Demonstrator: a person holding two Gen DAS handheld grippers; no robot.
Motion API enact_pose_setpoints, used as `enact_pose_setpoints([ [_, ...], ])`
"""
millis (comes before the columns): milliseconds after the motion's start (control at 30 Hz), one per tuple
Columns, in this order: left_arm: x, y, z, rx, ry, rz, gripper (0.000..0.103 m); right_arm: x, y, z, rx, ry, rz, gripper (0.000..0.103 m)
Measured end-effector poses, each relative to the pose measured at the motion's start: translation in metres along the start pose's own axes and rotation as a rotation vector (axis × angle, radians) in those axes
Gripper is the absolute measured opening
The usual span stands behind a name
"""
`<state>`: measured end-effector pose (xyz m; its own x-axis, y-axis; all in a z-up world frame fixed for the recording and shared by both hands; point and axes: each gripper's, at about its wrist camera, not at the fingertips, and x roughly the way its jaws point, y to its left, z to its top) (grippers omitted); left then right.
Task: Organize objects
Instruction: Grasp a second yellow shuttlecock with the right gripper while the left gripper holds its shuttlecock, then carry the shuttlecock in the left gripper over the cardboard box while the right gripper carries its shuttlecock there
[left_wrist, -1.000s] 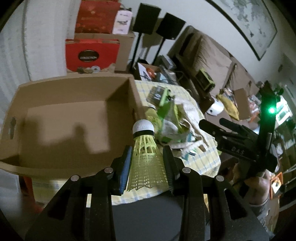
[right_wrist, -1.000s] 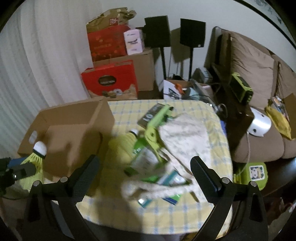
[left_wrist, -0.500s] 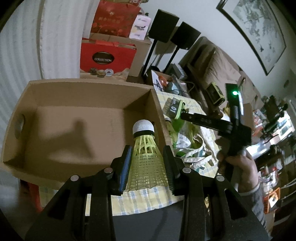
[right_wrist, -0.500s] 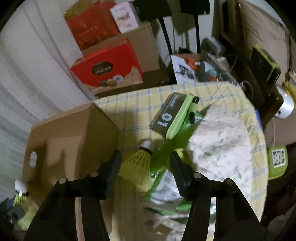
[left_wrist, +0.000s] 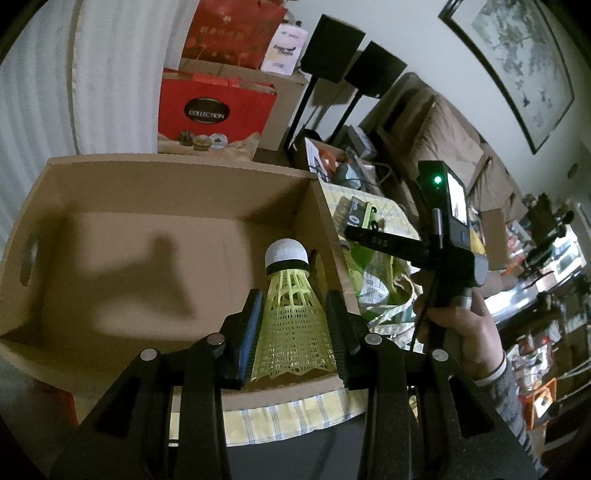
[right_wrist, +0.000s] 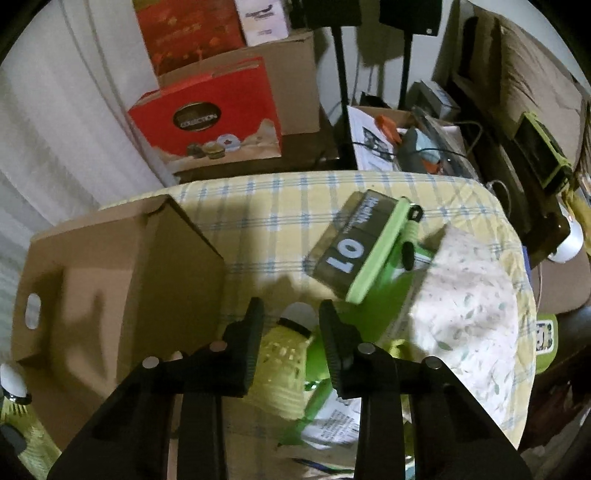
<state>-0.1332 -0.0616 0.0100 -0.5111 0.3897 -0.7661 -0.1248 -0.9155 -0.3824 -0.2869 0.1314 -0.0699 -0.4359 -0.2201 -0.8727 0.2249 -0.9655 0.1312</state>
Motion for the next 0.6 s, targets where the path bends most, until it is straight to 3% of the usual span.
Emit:
enact_pose_setpoints([
  [233,0.009,0.001,-0.002,-0.003,0.020,-0.006,0.032,0.029,-0.005,0.000,0.065,0.090,0.009,0.030],
  [467,0.011,0.003,-0.001,-0.014,0.021,-0.008,0.033,0.048,0.002,-0.003,0.034,0.170,-0.033,0.032],
  [600,0.011,0.003,-0.001,-0.014,0.021,-0.006,0.033,0.047,0.002,-0.007,0.022,0.134,-0.035,0.026],
])
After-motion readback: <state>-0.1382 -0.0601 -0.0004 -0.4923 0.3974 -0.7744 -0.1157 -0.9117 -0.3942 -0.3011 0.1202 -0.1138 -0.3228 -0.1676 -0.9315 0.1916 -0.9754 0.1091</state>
